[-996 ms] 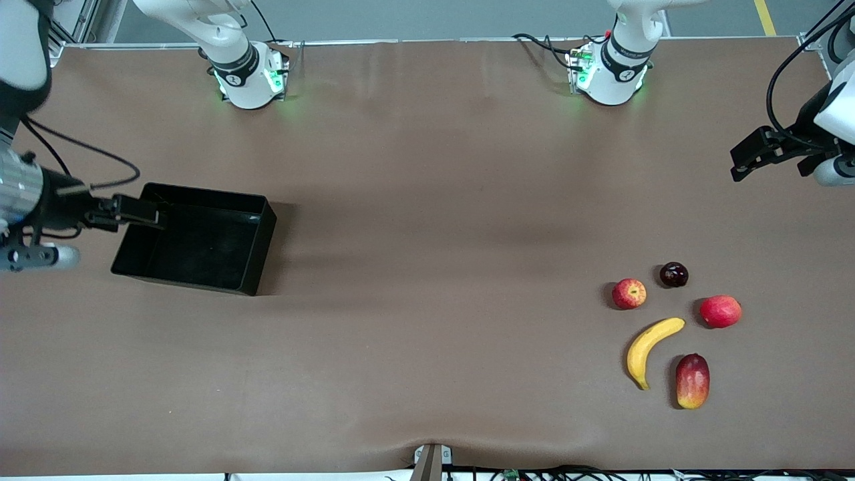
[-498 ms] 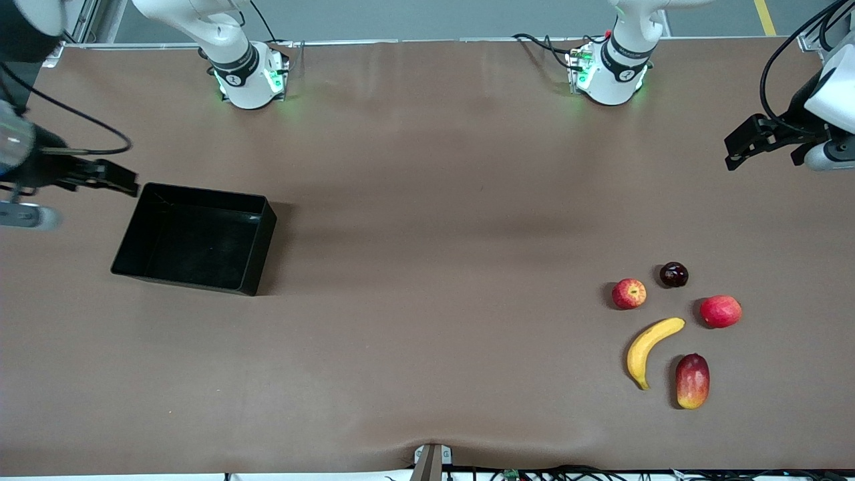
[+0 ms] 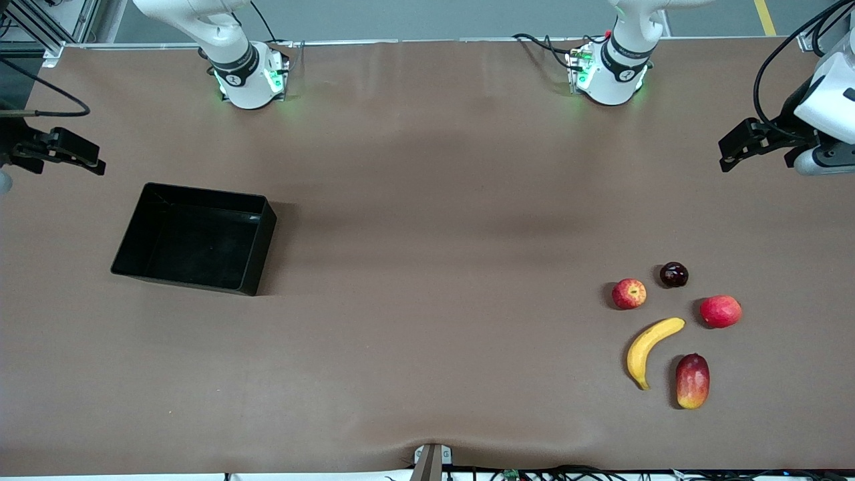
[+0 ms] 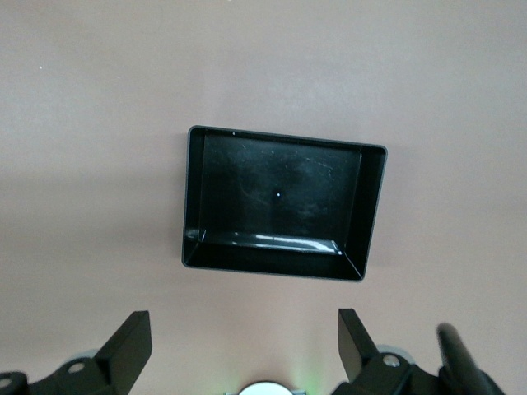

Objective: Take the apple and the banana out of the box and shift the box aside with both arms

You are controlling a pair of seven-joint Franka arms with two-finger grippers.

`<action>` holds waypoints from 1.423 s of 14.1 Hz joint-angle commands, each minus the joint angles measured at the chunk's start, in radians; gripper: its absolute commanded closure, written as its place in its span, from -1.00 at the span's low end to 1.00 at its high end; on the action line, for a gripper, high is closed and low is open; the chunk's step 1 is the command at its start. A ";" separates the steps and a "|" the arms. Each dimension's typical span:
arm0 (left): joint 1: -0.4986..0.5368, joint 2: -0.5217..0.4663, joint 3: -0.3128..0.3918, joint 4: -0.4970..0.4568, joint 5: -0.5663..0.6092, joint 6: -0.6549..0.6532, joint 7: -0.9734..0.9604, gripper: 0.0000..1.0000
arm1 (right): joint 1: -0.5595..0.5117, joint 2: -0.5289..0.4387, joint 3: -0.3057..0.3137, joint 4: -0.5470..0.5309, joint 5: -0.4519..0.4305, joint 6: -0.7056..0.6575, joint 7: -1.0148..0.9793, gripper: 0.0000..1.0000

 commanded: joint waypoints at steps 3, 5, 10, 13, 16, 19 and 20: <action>-0.003 -0.017 -0.014 -0.026 -0.017 0.010 0.018 -1.00 | -0.001 -0.139 0.008 -0.192 -0.009 0.081 -0.014 -1.00; -0.005 -0.014 -0.014 -0.026 -0.019 0.010 0.031 -1.00 | -0.001 -0.138 0.008 -0.191 -0.009 0.083 -0.014 -1.00; -0.003 -0.009 -0.016 -0.021 -0.019 0.003 0.031 -1.00 | -0.001 -0.136 0.008 -0.191 -0.009 0.086 -0.014 -1.00; -0.003 -0.006 -0.014 -0.016 -0.040 0.003 0.031 -1.00 | -0.001 -0.136 0.008 -0.191 -0.009 0.089 -0.012 -1.00; -0.002 -0.003 -0.014 -0.010 -0.048 0.003 0.031 -1.00 | -0.004 -0.132 0.007 -0.166 -0.009 0.089 -0.017 -1.00; 0.003 -0.003 -0.013 -0.007 -0.048 0.003 0.031 -1.00 | -0.004 -0.132 0.005 -0.166 -0.009 0.089 -0.017 -1.00; 0.001 -0.003 -0.013 -0.007 -0.048 0.003 0.031 -1.00 | -0.004 -0.132 0.005 -0.166 -0.009 0.089 -0.017 -1.00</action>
